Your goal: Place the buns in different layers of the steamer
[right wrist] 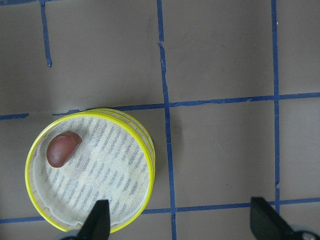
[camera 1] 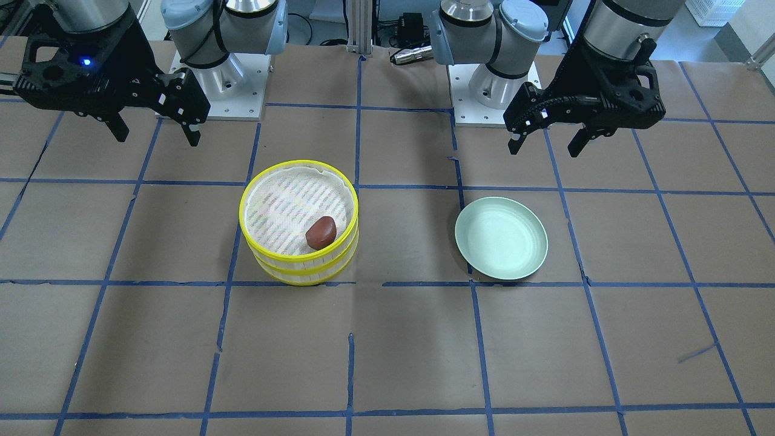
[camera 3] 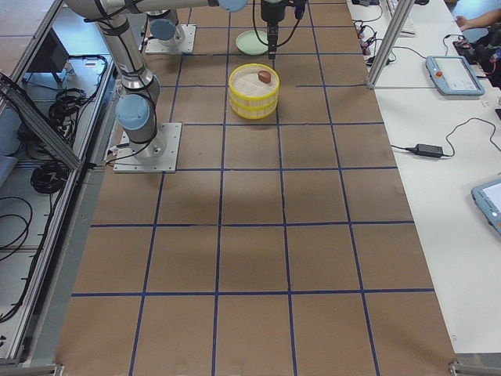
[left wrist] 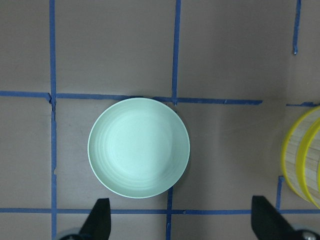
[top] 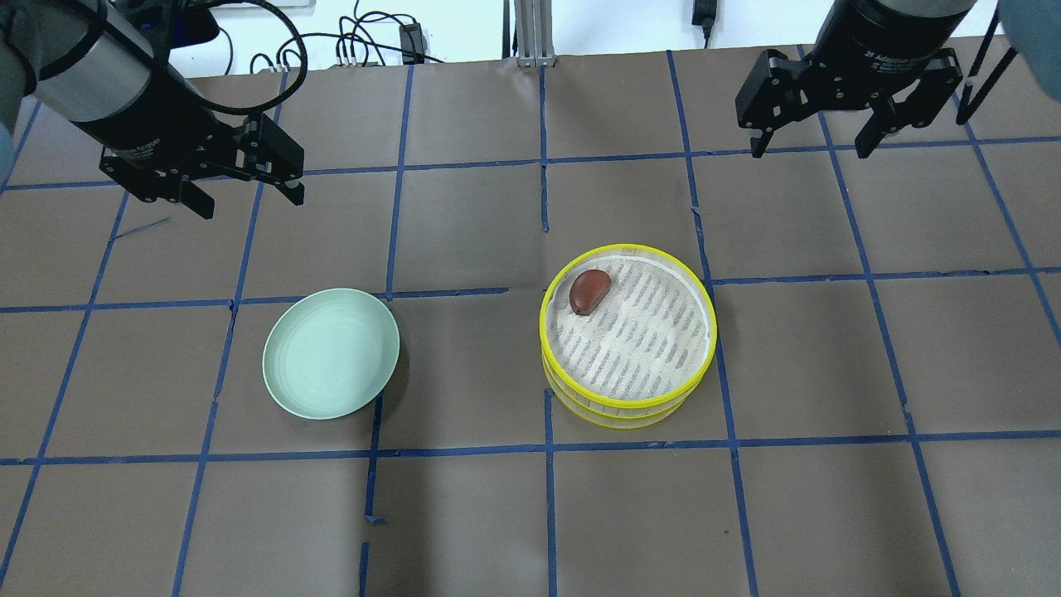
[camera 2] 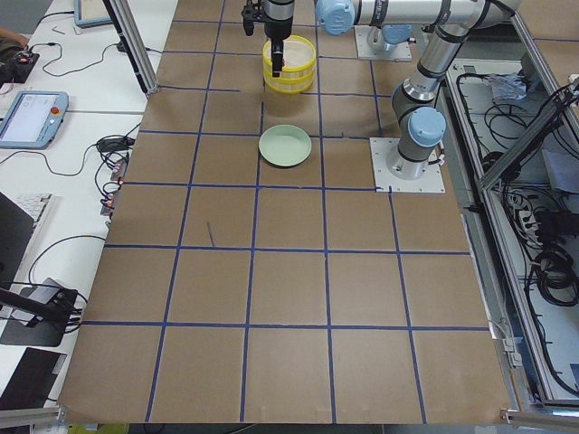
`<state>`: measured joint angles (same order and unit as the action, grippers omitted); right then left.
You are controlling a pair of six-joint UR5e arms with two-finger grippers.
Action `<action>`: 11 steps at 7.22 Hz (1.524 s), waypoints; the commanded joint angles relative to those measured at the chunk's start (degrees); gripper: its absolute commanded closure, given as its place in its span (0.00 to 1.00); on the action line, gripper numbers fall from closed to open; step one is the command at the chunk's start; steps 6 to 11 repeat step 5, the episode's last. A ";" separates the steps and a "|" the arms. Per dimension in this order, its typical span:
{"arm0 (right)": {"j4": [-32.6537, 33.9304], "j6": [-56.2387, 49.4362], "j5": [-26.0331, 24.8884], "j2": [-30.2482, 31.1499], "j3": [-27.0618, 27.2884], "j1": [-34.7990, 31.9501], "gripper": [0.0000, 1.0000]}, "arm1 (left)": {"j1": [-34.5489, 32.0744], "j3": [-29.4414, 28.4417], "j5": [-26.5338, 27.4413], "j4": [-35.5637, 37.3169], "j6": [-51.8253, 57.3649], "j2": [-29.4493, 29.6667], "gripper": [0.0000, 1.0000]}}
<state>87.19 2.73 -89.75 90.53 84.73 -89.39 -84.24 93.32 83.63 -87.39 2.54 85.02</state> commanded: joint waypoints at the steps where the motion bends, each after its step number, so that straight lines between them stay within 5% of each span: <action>1: 0.08 0.00 -0.07 0.00 0.09 -0.09 0.00 | 0.04 -0.94 -1.01 -3.20 -0.34 -1.00 0.00; 5: -0.36 0.00 -0.07 0.00 0.17 -0.09 0.00 | -0.05 -1.12 5.03 -4.01 0.45 -2.57 0.00; 11: -0.36 0.00 -0.07 0.00 0.17 -0.09 0.00 | -0.05 -1.12 5.03 -4.01 0.45 -2.57 0.00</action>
